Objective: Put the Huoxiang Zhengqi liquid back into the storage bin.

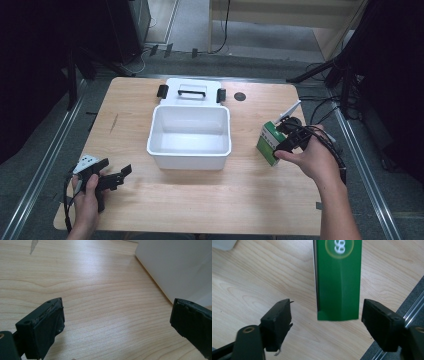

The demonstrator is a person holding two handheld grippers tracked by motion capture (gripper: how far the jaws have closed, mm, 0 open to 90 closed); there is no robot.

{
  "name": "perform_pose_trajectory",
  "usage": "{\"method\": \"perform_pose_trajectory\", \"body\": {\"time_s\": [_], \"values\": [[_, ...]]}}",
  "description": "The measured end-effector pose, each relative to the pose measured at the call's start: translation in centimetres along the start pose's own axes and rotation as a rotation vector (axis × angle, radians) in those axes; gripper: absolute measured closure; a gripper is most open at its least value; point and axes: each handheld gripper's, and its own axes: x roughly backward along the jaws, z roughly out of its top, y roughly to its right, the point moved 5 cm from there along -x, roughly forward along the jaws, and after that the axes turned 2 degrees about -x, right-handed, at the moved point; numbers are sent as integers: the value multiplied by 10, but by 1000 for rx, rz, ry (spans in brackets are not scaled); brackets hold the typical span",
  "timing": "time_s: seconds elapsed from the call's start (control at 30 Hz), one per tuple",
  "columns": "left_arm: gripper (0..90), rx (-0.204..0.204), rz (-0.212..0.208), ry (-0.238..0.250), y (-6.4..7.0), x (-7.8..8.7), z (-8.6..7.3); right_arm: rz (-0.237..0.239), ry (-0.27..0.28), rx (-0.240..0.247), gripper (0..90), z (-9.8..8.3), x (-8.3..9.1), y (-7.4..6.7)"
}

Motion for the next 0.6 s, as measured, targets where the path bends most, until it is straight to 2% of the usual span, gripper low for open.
{"method": "perform_pose_trajectory", "body": {"time_s": [0.07, 0.13, 0.3, 0.47, 0.5, 0.6], "values": [[3, 0, 0, 0, 0, 0, 0, -4, 8, -20, 311, 5, 1, 1], [3, -1, 0, -1, 0, 0, 0, 3, 10, -25, 334, 7, 1, 0], [3, -1, -1, -1, 0, 0, 0, 27, 0, -9, 418, 16, -2, -4], [3, -1, -1, 0, 0, 0, 0, 14, 1, -7, 436, 23, -1, -5], [3, -1, -1, -1, 0, 0, 0, -1, -2, -5, 469, 27, -1, -6], [3, 0, -2, -1, 0, 0, 0, -14, -7, 1, 488, 30, -1, -6]]}}
